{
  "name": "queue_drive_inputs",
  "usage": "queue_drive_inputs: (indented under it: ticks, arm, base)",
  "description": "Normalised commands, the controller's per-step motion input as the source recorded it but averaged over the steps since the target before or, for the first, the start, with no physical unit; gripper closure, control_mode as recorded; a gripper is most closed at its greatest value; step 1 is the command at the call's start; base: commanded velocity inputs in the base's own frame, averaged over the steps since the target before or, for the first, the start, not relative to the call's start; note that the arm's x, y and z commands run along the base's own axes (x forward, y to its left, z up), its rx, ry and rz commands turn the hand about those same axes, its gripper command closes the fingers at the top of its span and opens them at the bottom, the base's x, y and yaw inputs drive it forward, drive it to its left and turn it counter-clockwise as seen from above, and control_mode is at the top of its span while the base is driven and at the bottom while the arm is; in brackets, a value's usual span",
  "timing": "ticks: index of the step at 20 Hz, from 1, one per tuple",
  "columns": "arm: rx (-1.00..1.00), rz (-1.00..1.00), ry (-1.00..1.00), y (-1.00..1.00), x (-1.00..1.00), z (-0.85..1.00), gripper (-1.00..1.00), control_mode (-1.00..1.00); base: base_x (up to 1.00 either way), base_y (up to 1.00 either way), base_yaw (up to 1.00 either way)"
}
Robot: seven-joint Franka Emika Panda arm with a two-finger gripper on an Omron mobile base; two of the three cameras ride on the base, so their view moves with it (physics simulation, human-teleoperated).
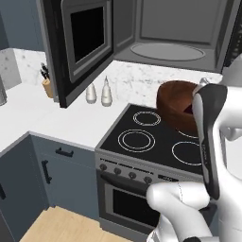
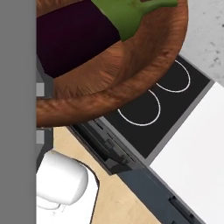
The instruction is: Pick the eggplant from the sink and place it in the bowl. Then pick the bowl and place it in the microwave. Then close the microwave door and press the start button.
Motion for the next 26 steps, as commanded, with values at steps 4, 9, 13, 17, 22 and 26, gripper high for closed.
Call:
queue_drive_inputs:
  ticks: [4, 9, 13, 17, 22, 26]
  arm:
    - [-0.01, -0.02, -0.09, 0.00, 0.01, 0.52, 1.00, -1.00]
    - [-0.05, -0.07, -0.13, 0.00, 0.11, 0.29, 1.00, -1.00]
    - [-0.04, -0.14, -0.17, 0.01, 0.28, 0.22, 1.00, -1.00]
    - [0.00, -0.17, -0.22, 0.01, 0.25, 0.22, 1.00, -1.00]
    - [0.00, -0.07, -0.22, 0.00, 0.04, 0.35, 1.00, -1.00]
    - [0.00, 0.00, -0.02, 0.00, 0.11, 0.36, 1.00, -1.00]
  base:
    - [0.00, 0.00, 0.00]
    - [0.00, 0.00, 0.00]
    - [0.00, 0.00, 0.00]
    - [0.00, 0.00, 0.00]
    - [0.00, 0.00, 0.00]
    - [0.00, 0.00, 0.00]
